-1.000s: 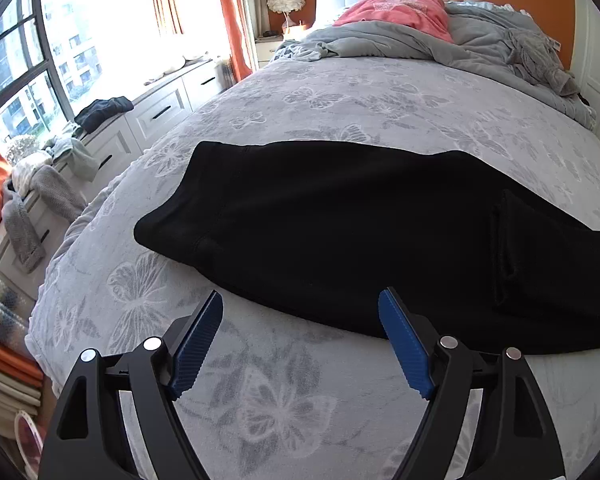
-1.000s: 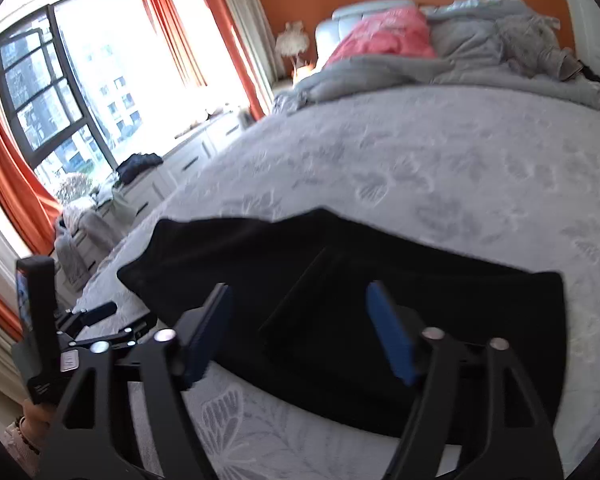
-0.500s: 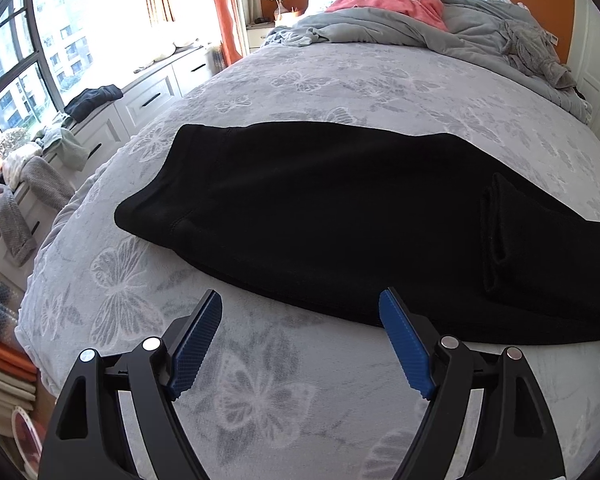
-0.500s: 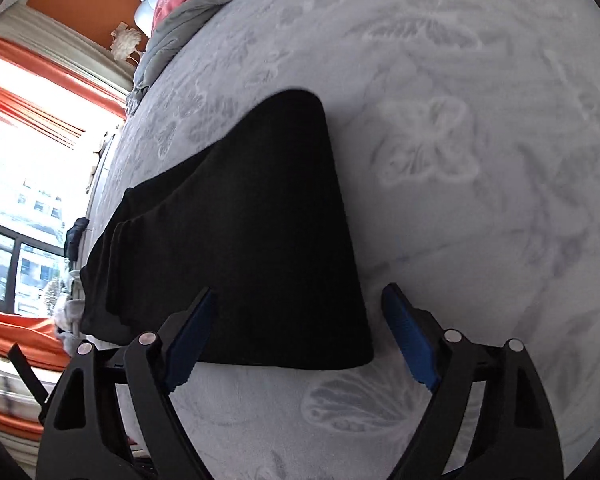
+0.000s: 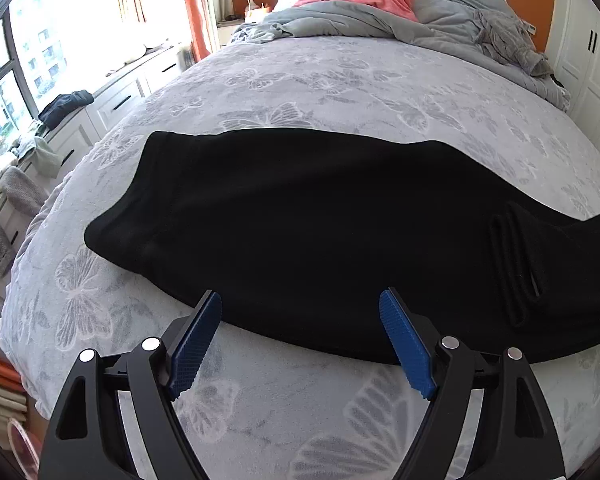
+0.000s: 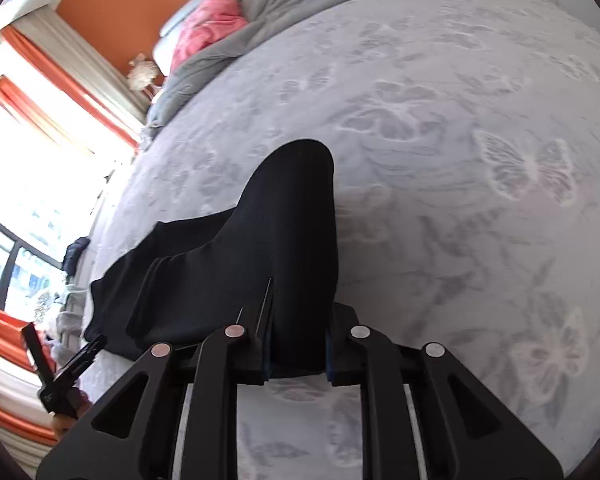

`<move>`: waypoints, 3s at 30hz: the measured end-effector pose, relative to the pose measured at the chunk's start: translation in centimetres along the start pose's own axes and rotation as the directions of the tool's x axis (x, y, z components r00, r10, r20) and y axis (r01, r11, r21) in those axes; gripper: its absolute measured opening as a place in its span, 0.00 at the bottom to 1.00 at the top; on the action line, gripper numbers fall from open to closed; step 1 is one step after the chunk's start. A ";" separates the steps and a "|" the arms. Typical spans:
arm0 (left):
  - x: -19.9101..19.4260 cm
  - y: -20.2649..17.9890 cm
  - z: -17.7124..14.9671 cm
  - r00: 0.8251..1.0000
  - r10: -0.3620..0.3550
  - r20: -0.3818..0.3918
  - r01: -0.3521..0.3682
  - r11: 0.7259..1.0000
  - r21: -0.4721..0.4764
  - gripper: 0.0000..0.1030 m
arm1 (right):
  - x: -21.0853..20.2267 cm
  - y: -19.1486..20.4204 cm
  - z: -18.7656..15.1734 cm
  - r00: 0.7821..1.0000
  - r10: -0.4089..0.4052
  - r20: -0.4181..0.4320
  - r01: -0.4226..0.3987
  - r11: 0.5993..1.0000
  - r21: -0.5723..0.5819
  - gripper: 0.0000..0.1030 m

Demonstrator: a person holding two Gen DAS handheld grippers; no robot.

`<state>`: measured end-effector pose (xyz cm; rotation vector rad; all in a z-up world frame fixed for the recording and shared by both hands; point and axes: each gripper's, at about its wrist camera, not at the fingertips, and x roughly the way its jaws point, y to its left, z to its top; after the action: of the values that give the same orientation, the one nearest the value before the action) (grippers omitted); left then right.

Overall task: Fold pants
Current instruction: 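Grasp the pants edge with the right tool and fold it over the body, then grasp the pants end with the left tool and fold it over the body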

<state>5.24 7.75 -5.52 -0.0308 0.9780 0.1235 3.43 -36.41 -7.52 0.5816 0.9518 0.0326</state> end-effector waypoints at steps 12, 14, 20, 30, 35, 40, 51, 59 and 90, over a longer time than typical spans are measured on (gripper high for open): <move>0.1 -1.0 -0.5 1.000 0.015 0.000 -0.015 0.999 0.033 0.76 | -2.3 9.2 -2.3 0.975 -0.050 0.217 0.132 0.915 -0.381 0.57; 0.1 -1.3 -0.5 1.000 0.030 0.006 -0.031 0.999 0.041 0.76 | 0.4 13.6 -4.4 0.992 0.016 0.129 0.049 0.870 -0.491 0.56; 0.0 -1.6 -0.6 1.000 0.023 0.004 -0.023 0.999 0.050 0.77 | 9.2 21.7 -11.2 0.994 -0.099 0.042 0.097 0.666 -0.739 0.56; -0.7 -0.2 -1.2 1.000 0.000 -0.002 0.000 0.998 0.059 0.77 | 12.4 20.7 -10.3 0.993 -0.110 -0.049 0.053 0.762 -0.646 0.33; -0.7 1.1 -1.7 1.000 0.019 -0.004 -0.019 0.999 0.049 0.78 | 12.3 20.2 -10.2 0.993 -0.082 -0.086 0.013 0.791 -0.612 0.47; -0.5 2.0 -2.2 0.999 0.033 -0.017 -0.032 0.998 0.053 0.78 | 12.4 21.6 -11.9 0.983 -0.173 0.054 0.160 0.688 -0.708 0.18; -0.5 3.8 -1.9 0.999 0.032 -0.020 -0.032 0.999 0.014 0.78 | -0.7 16.7 -1.8 0.936 0.277 0.218 -0.201 0.927 -0.316 0.16; 0.0 5.3 -0.4 0.999 -0.020 -0.025 0.018 0.996 -0.086 0.78 | 9.2 20.5 -5.7 0.984 0.104 -0.143 -0.157 0.886 -0.436 0.50; 1.0 4.3 0.6 0.987 -0.160 -0.027 0.148 0.958 -0.244 0.80 | 1.7 -3.0 -2.1 0.978 -0.194 -0.076 0.188 0.979 -0.081 0.32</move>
<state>5.80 12.16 -5.93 -0.3347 0.9985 0.0981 2.13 -37.56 -11.17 0.4215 1.0801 -0.0811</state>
